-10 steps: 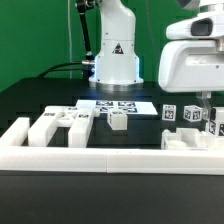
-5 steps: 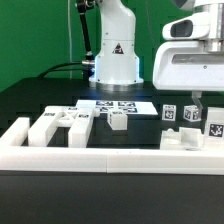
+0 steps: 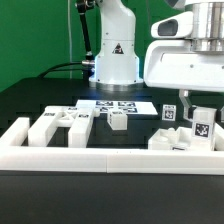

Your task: Assemble chair

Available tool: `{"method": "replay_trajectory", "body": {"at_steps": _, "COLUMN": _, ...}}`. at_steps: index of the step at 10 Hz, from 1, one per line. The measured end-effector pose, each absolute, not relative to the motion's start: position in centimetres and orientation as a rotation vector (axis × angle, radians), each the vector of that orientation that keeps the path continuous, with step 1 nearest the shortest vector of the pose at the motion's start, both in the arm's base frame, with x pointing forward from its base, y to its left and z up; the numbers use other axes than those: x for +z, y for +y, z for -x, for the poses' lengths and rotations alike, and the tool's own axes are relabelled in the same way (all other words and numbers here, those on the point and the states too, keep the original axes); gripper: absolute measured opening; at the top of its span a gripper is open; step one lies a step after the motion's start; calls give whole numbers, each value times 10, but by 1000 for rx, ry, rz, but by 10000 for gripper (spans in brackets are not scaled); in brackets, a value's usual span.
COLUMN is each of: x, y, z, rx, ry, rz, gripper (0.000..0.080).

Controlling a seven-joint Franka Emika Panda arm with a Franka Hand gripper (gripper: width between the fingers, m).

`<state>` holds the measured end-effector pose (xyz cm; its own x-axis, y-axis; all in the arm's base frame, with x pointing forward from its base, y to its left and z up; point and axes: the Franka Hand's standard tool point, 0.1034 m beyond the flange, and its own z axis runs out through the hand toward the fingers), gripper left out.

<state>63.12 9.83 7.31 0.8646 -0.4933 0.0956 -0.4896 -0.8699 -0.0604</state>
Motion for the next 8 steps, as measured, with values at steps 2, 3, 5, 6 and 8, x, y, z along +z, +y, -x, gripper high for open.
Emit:
{"method": "replay_trajectory", "body": {"at_steps": 2, "x": 83, "y": 102, "z": -632, "rx": -177, "ry": 686, "rz": 3027, "gripper": 606}}
{"method": "replay_trajectory", "body": {"at_steps": 3, "x": 92, "y": 106, "z": -630, "rx": -183, "ry": 571, "rz": 3061, "gripper": 606}}
{"method": "replay_trajectory", "body": {"at_steps": 5, "x": 100, "y": 93, "z": -613, "rx": -178, "ry": 305, "rz": 3106, "gripper": 647}}
{"method": "replay_trajectory", "body": {"at_steps": 6, "x": 102, "y": 89, "z": -605, "rx": -167, "ry": 268, "rz": 3113, "gripper": 647}}
{"method": "replay_trajectory", "body": {"at_steps": 8, "x": 103, "y": 89, "z": -602, "rx": -158, "ry": 270, "rz": 3114, "gripper": 648}}
